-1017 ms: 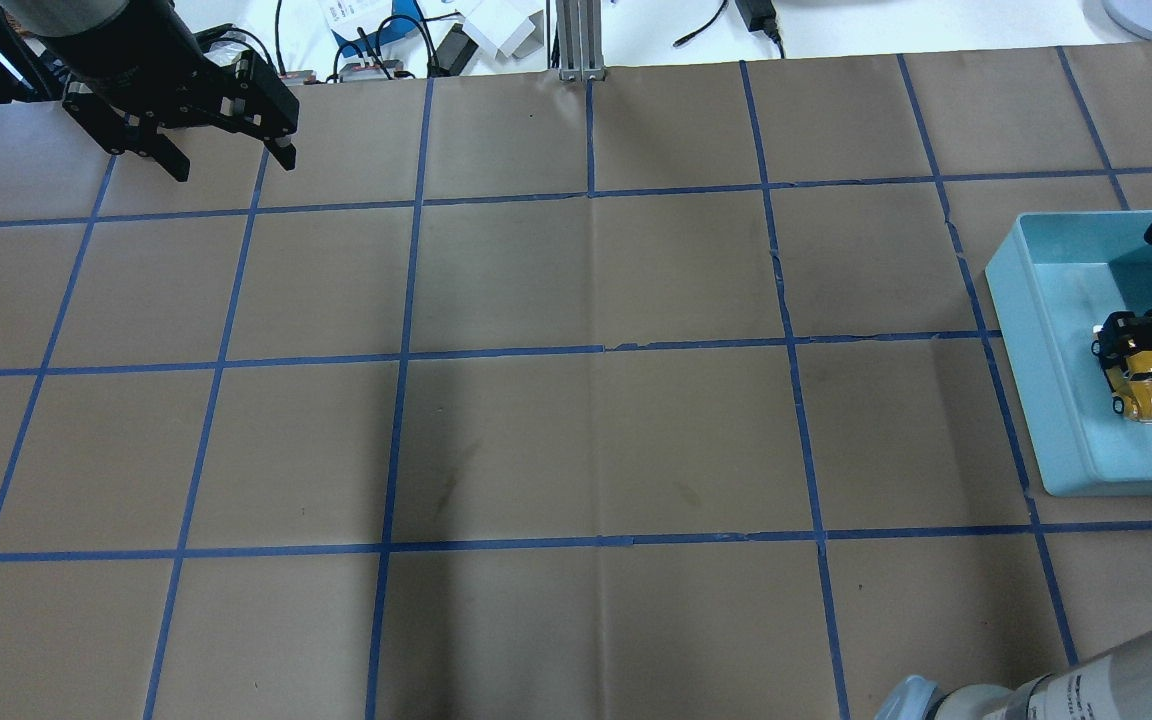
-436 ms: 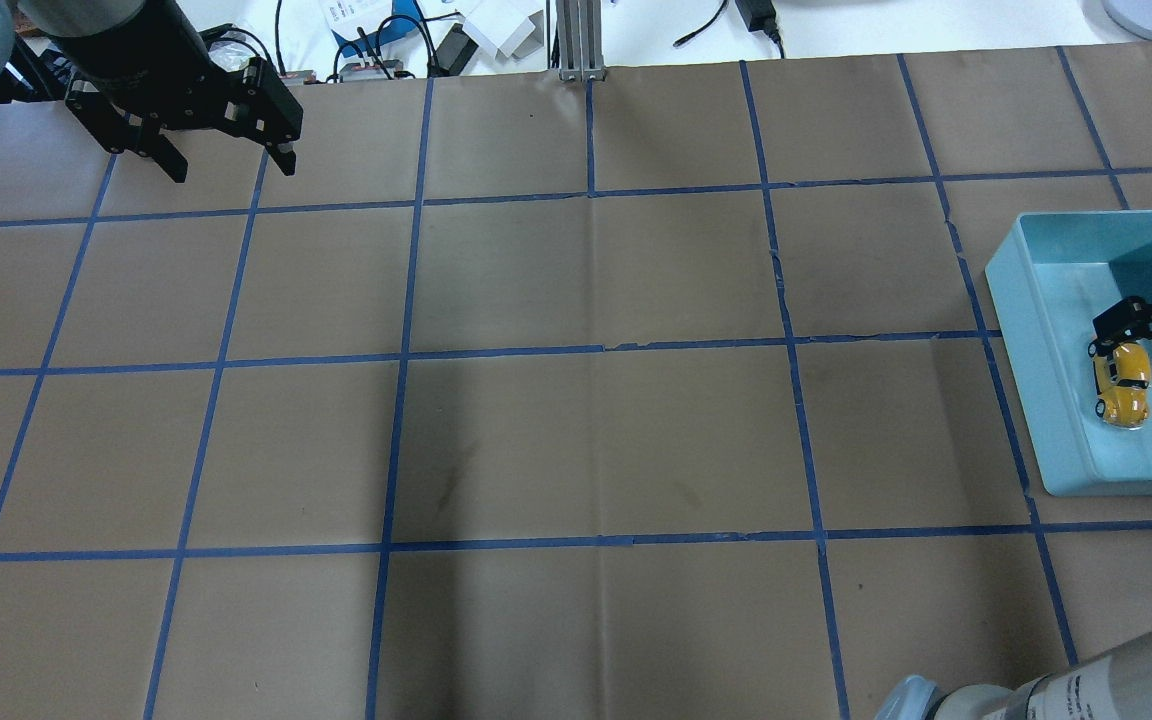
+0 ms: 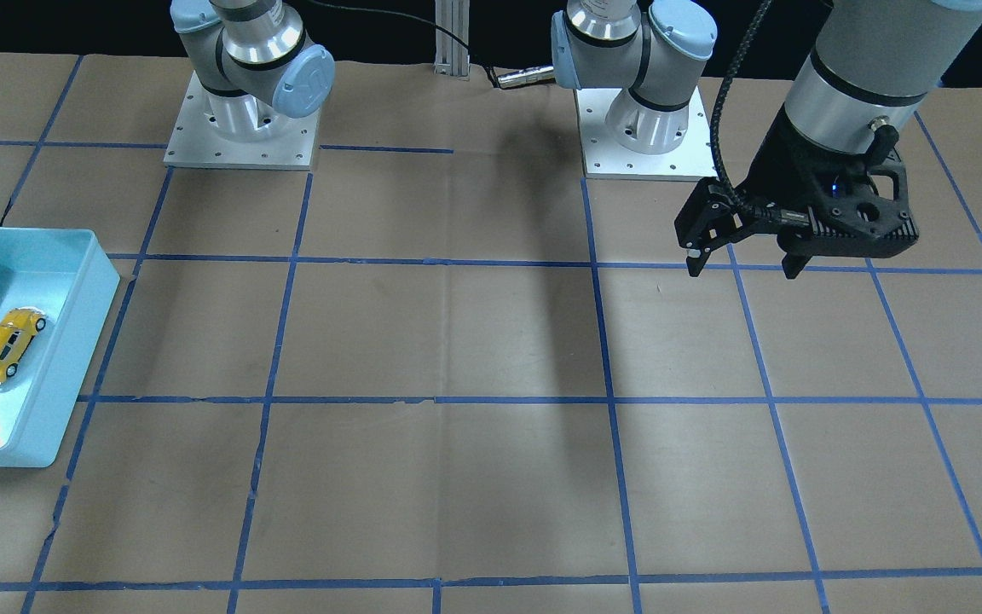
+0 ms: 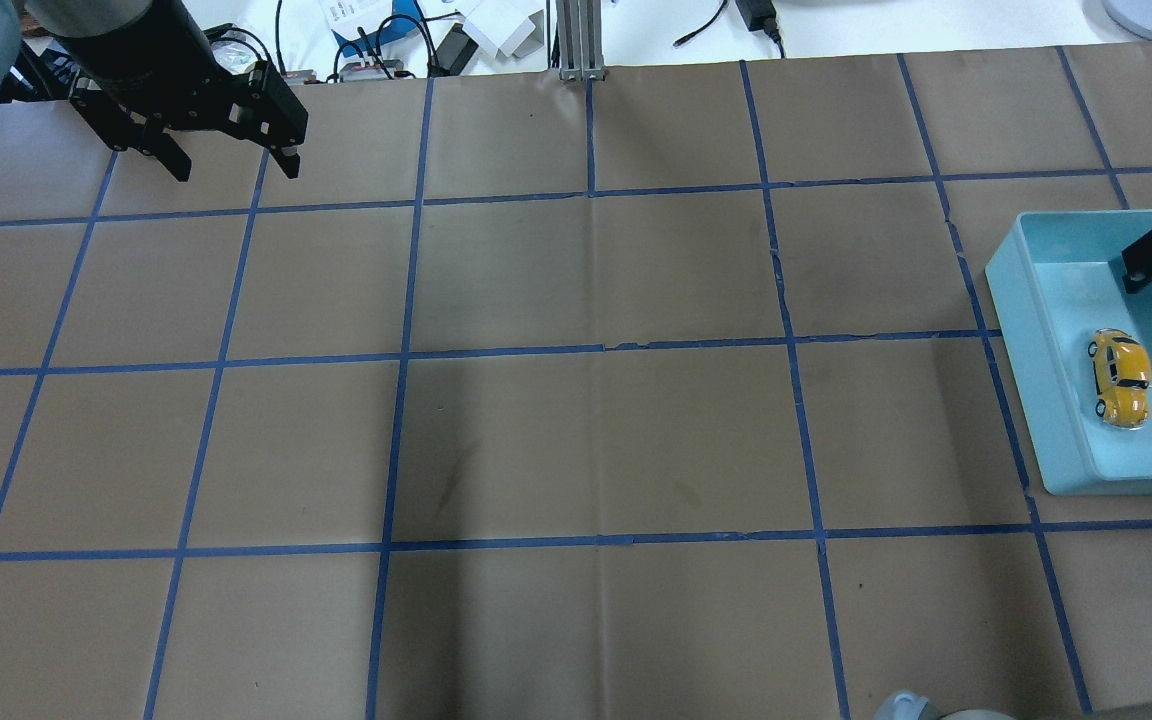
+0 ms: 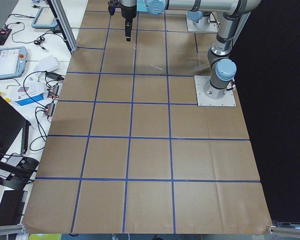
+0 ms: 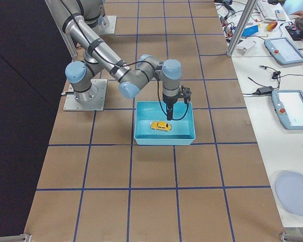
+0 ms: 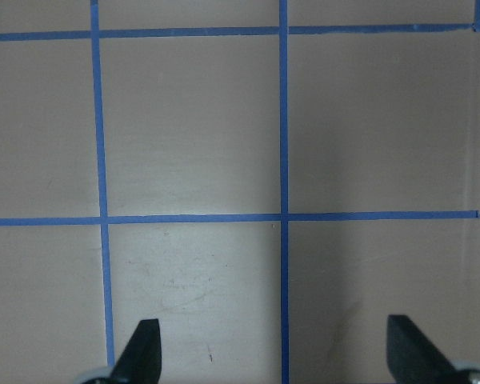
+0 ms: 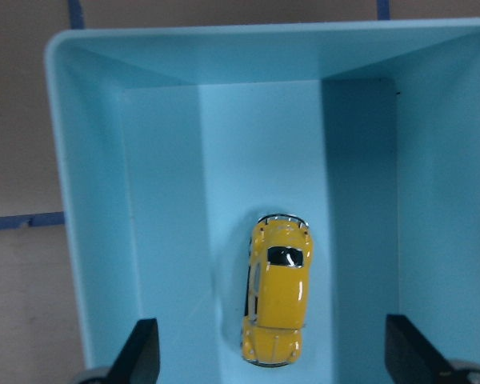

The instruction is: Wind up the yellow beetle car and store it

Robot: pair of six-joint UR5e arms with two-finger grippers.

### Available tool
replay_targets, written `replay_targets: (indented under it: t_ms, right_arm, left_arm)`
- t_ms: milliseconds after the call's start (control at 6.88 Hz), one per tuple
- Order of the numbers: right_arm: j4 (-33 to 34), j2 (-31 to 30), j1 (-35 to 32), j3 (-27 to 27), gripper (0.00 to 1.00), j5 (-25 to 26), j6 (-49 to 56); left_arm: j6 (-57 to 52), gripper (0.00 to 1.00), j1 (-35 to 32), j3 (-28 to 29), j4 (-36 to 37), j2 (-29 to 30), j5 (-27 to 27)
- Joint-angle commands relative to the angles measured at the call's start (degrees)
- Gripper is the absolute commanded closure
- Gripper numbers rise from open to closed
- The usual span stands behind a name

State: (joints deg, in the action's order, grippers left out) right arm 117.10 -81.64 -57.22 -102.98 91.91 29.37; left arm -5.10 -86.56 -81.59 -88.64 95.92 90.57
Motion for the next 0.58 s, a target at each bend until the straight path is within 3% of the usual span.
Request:
replay_targets:
  t_ms: [0,436]
  right_arm:
    - [-10.7,-3.4,-10.7,7.3,0.0,0.0,-9.6]
    - [-24.3,-2.5,-24.3,19.4,0.0,-0.9,-24.2]
  left_arm:
    - [-0.7,0.0,0.0,-0.2,0.1,-0.1,0.1]
    - [-0.8,0.0,0.1,0.2,0.2,-0.2,0.4]
